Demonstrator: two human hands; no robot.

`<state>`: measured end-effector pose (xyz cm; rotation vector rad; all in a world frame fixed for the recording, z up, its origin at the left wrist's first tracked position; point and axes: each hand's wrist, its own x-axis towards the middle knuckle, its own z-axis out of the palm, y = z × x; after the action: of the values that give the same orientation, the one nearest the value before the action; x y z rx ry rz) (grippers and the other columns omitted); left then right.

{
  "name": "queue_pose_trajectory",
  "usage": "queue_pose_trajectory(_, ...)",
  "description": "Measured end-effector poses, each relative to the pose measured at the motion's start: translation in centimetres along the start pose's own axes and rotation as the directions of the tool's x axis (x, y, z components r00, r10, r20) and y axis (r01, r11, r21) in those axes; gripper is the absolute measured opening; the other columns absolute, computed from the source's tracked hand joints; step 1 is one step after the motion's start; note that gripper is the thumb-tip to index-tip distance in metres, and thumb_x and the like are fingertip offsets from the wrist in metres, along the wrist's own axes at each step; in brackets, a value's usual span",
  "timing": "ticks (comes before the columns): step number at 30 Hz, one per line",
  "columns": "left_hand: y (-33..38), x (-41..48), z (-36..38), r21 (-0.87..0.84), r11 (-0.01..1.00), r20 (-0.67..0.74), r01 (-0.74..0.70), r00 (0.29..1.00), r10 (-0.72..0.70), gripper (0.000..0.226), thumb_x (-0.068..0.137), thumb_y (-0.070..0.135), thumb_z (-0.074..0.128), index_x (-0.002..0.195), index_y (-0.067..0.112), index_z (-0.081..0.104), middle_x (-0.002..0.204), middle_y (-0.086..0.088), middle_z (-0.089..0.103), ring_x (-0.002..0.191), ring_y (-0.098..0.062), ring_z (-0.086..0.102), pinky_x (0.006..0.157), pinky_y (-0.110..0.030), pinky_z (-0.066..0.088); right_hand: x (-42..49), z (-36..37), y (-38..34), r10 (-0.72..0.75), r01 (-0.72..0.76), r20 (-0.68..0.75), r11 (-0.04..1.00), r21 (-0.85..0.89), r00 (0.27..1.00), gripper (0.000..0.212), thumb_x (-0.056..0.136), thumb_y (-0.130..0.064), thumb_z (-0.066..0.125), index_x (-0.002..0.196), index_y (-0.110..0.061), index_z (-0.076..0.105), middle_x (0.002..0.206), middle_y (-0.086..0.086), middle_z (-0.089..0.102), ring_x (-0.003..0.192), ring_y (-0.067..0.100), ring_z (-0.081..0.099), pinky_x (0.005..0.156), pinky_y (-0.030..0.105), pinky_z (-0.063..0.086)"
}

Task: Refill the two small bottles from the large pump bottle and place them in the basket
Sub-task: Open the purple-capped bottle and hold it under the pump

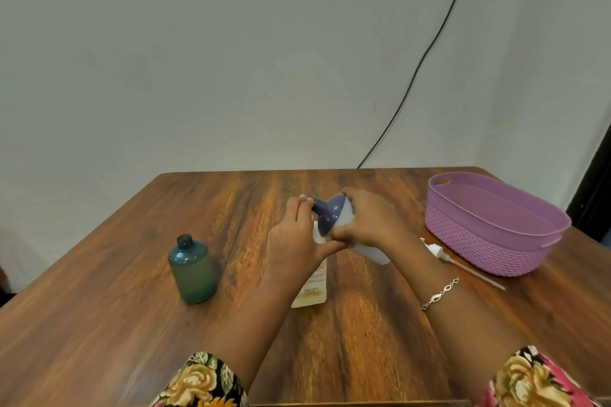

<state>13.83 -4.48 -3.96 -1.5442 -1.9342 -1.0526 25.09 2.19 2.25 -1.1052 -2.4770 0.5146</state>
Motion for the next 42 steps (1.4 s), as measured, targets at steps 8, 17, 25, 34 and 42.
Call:
queue_pose_trajectory(8,0.0,1.0,-0.6,0.051,0.997,-0.064,-0.051,0.996,0.055,0.074,0.052,0.059,0.080,0.097,0.002,0.064,0.097,-0.010,0.064,0.069,-0.016,0.064,0.050,-0.016,0.041,0.6,-0.8,-0.2,-0.032,0.033,-0.042,0.999,0.002,0.999,0.048,0.060,-0.029,0.077,0.098,-0.028,0.047,0.097,-0.003,0.056,0.091,0.015,0.052,0.076,0.029,0.044)
queue_pose_trajectory(17,0.0,0.6,-0.2,0.065,0.997,-0.030,-0.034,0.999,0.036,0.075,0.054,0.062,0.077,0.098,0.002,0.066,0.100,-0.010,0.065,0.071,-0.017,0.065,0.050,-0.021,0.049,0.8,-0.5,0.3,-0.027,0.028,0.024,0.999,-0.016,0.999,0.058,0.063,-0.029,0.076,0.114,-0.022,0.050,0.106,0.000,0.055,0.097,0.017,0.050,0.084,0.034,0.045)
queue_pose_trajectory(25,-0.3,0.7,0.0,0.110,0.992,-0.047,-0.061,0.997,0.067,0.077,0.054,0.066,0.073,0.098,0.002,0.065,0.100,-0.010,0.065,0.069,-0.015,0.065,0.049,-0.018,0.047,1.1,0.1,0.7,-0.031,0.032,-0.011,0.999,0.021,0.999,0.061,0.061,-0.028,0.077,0.115,-0.022,0.050,0.108,0.001,0.056,0.095,0.016,0.051,0.080,0.032,0.045)
queue_pose_trajectory(34,0.4,1.5,-0.7,0.115,0.992,-0.022,-0.041,0.999,0.043,0.077,0.055,0.070,0.068,0.095,0.004,0.064,0.096,-0.007,0.063,0.062,-0.012,0.061,0.045,-0.015,0.038,1.2,-0.6,0.6,-0.055,0.056,-0.056,0.998,0.007,0.997,0.058,0.062,-0.032,0.077,0.112,-0.022,0.050,0.100,-0.003,0.053,0.090,0.015,0.049,0.073,0.027,0.040)
queue_pose_trajectory(42,-0.1,0.2,0.4,0.061,0.998,-0.023,-0.009,1.000,0.010,0.078,0.049,0.066,0.076,0.095,0.003,0.064,0.096,-0.007,0.063,0.065,-0.012,0.062,0.045,-0.018,0.045,1.1,0.1,0.7,-0.037,0.038,0.006,0.997,-0.064,0.999,0.065,0.063,-0.030,0.077,0.120,-0.022,0.047,0.114,0.002,0.055,0.103,0.018,0.049,0.088,0.032,0.040)
